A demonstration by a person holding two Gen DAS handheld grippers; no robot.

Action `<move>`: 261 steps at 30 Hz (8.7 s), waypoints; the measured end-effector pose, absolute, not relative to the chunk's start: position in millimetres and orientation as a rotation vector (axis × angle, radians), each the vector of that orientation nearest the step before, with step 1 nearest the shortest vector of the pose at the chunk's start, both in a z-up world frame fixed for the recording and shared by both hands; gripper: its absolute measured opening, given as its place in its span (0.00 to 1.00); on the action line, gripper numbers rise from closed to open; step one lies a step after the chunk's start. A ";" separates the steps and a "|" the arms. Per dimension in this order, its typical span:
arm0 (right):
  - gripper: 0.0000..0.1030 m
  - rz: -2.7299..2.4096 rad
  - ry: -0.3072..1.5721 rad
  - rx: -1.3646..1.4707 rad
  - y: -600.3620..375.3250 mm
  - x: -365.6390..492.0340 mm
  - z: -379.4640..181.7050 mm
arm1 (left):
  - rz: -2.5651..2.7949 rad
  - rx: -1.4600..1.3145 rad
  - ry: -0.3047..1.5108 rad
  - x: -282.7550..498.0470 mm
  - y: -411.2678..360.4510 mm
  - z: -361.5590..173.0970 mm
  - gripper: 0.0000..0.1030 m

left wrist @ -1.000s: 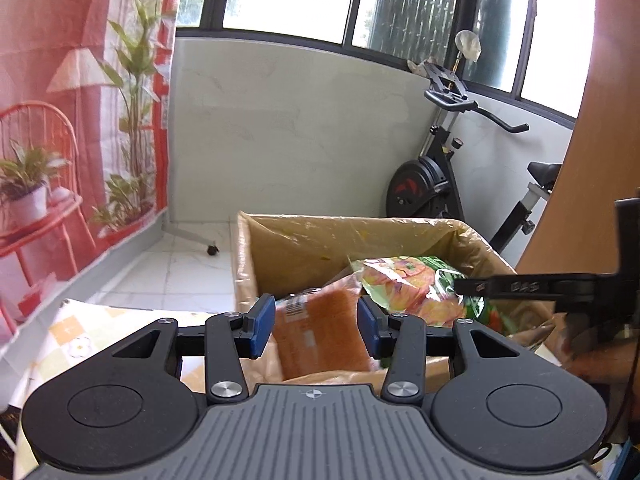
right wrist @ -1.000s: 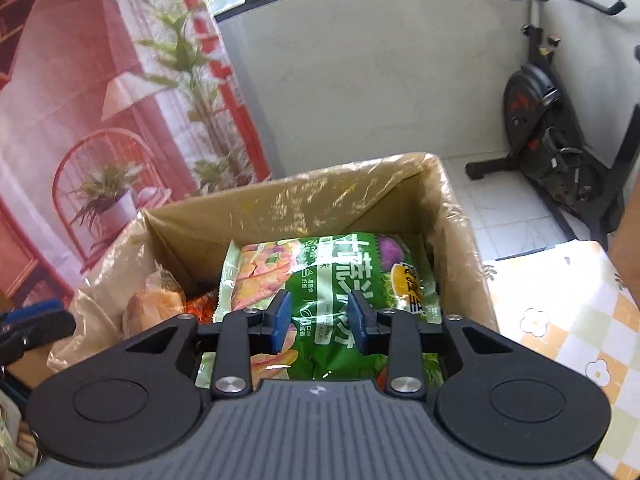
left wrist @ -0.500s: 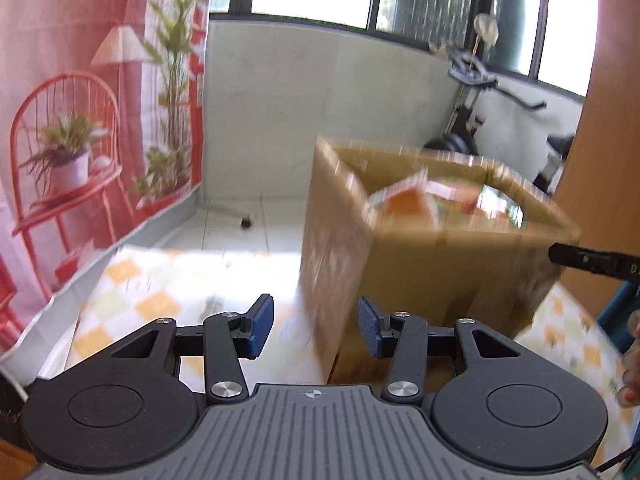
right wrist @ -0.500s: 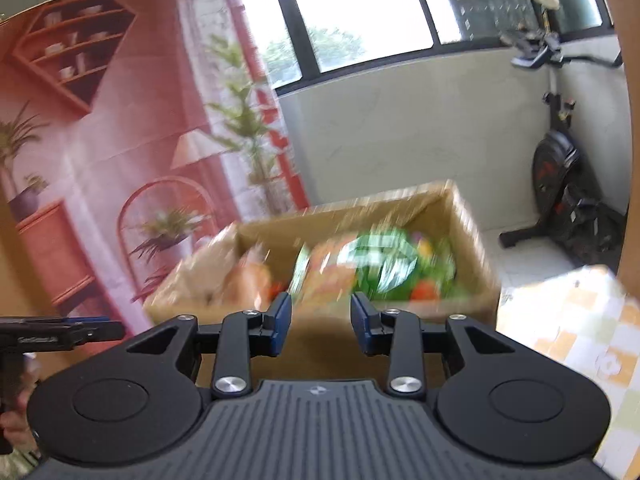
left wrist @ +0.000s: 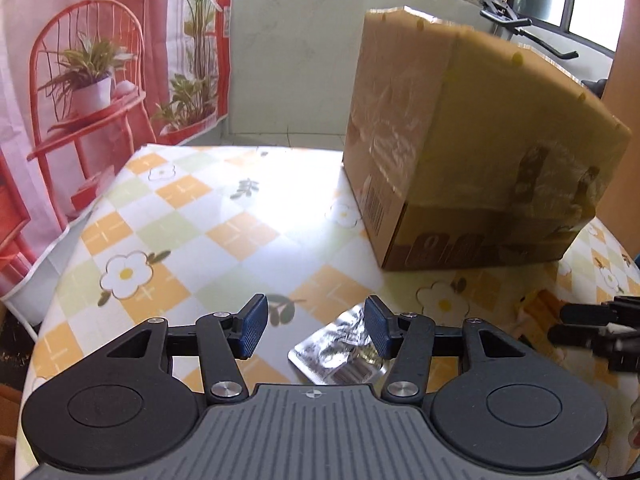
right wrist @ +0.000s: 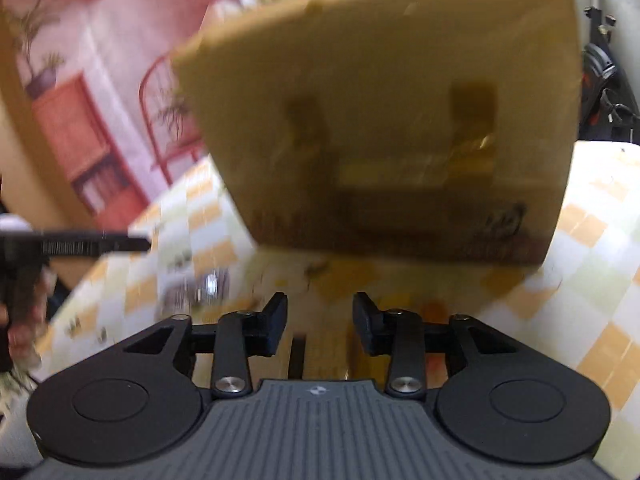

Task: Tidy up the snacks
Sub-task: 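Move both grippers back down to the snacks on the table, then grasp the silver foil packet with the left gripper while the right grasps the cracker packet, then carry both packets over the box and open both grippers to drop them, then move both grippers back down to the last snacks on the table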

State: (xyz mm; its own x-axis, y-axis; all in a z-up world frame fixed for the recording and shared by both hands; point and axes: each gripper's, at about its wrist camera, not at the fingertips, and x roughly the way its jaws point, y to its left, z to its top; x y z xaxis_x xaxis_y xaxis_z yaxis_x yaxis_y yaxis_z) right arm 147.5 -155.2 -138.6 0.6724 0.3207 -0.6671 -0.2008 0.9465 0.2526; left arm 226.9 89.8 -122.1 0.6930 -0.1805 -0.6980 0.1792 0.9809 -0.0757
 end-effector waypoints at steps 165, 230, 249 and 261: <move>0.48 0.307 0.715 0.072 -139.4 114.8 -188.6 | -0.270 -0.176 0.653 193.9 88.1 -125.3 0.02; 0.60 0.226 0.334 0.099 -181.2 231.7 -14.8 | -0.365 -0.071 0.427 256.1 -0.2 -5.0 0.47; 0.56 0.250 0.474 0.094 -201.0 147.2 -107.1 | -0.343 -0.136 0.616 211.5 -11.3 -112.5 0.46; 0.39 0.257 0.686 0.072 -208.8 152.8 -176.1 | -0.356 -0.164 0.738 224.1 -17.5 -151.4 0.46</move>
State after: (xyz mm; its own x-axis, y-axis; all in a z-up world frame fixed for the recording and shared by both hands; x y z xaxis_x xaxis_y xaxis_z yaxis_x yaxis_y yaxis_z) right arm 152.8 -208.8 -176.1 0.7437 0.2578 -0.6168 -0.2104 0.9660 0.1501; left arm 224.1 -17.5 -151.4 0.6837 -0.3728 -0.6274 0.2588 0.9277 -0.2692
